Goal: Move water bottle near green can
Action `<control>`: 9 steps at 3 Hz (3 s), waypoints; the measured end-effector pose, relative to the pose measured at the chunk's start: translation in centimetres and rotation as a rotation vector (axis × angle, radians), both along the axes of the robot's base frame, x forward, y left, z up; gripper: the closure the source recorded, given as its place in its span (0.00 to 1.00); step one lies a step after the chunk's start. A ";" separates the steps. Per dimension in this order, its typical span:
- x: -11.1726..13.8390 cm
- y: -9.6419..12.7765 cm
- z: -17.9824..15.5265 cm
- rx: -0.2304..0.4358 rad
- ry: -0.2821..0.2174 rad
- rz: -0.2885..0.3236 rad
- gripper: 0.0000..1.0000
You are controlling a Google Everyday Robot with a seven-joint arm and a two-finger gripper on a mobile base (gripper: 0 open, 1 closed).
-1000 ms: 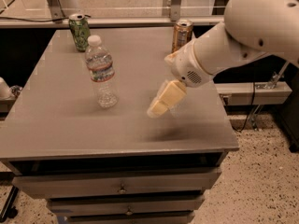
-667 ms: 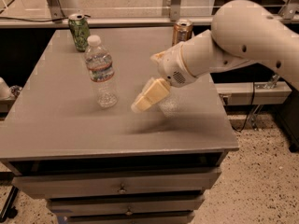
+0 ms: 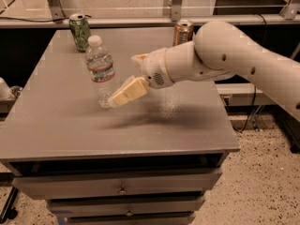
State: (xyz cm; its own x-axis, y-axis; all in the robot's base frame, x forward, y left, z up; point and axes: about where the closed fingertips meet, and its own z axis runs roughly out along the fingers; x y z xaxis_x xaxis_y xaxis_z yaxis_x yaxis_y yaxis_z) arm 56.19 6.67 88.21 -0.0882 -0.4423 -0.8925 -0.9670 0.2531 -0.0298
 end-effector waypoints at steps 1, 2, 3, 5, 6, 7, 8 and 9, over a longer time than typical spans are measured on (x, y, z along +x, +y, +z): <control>-0.4 2.5 0.1 0.089 0.034 0.020 0.00; -1.2 4.3 0.3 0.154 0.053 0.036 0.16; -1.9 5.8 0.4 0.194 0.089 0.041 0.40; -1.6 6.3 2.6 0.170 0.051 0.058 0.87; 0.9 3.2 6.2 0.079 -0.056 0.046 1.00; 2.6 1.0 8.3 0.070 -0.104 0.013 1.00; 2.4 1.3 8.3 0.072 -0.103 0.017 1.00; 4.2 0.2 8.5 0.130 -0.134 -0.021 1.00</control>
Offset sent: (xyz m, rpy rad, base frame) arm -0.0198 0.0601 0.0056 0.2340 0.0765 0.0471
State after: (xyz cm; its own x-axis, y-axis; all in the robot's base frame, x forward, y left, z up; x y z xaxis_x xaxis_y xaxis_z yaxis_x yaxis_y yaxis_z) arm 60.41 6.84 96.75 0.0276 -0.3218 -0.9464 -0.9511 0.2829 -0.1239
